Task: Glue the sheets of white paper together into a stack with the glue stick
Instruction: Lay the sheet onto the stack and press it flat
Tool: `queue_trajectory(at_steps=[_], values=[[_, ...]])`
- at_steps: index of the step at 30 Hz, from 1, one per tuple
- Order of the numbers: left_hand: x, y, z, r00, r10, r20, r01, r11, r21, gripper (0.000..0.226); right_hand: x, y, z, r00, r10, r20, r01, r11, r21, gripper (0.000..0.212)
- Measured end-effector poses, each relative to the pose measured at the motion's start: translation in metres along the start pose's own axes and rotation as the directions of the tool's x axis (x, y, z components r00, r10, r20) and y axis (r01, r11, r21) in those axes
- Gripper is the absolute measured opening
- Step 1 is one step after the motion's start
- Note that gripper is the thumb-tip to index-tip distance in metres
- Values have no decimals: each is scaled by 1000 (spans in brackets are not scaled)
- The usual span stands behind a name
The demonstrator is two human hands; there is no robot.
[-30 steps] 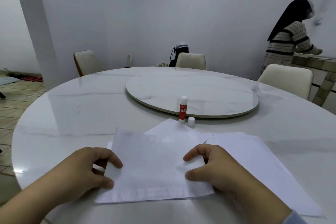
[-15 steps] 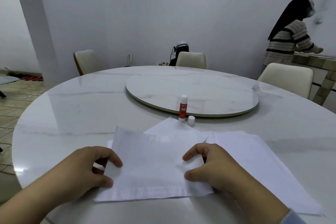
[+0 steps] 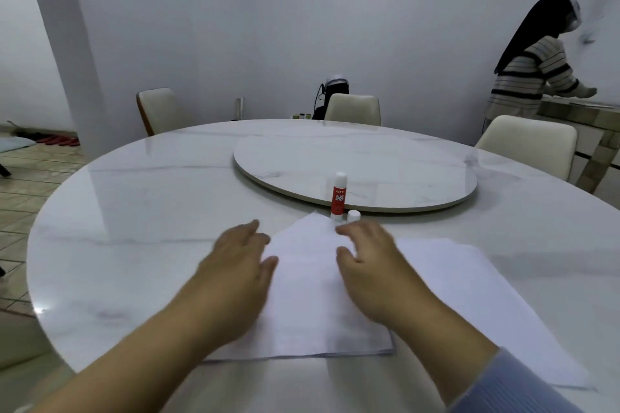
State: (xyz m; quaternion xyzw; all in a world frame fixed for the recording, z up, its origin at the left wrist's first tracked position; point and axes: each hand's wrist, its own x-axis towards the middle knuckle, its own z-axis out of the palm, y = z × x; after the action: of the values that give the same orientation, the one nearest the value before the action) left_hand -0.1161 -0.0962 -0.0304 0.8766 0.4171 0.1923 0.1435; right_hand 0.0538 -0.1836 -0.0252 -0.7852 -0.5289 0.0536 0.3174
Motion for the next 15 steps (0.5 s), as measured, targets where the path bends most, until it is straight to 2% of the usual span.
queue_trajectory(at_steps=[3, 5, 15], values=[[4, 4, 33, 992, 31, 120, -51, 984, 172, 57, -1, -3, 31, 976, -39, 212, 89, 969, -230, 52], [5, -4, 40, 983, 7, 182, -46, 977, 208, 58, -3, 3, 43, 961, -4, 276, 91, 949, -303, 56], [1, -17, 35, 977, -75, 199, 28, 973, 228, 66, -4, 15, 49, 959, 91, 267, 14, 931, -365, 62]])
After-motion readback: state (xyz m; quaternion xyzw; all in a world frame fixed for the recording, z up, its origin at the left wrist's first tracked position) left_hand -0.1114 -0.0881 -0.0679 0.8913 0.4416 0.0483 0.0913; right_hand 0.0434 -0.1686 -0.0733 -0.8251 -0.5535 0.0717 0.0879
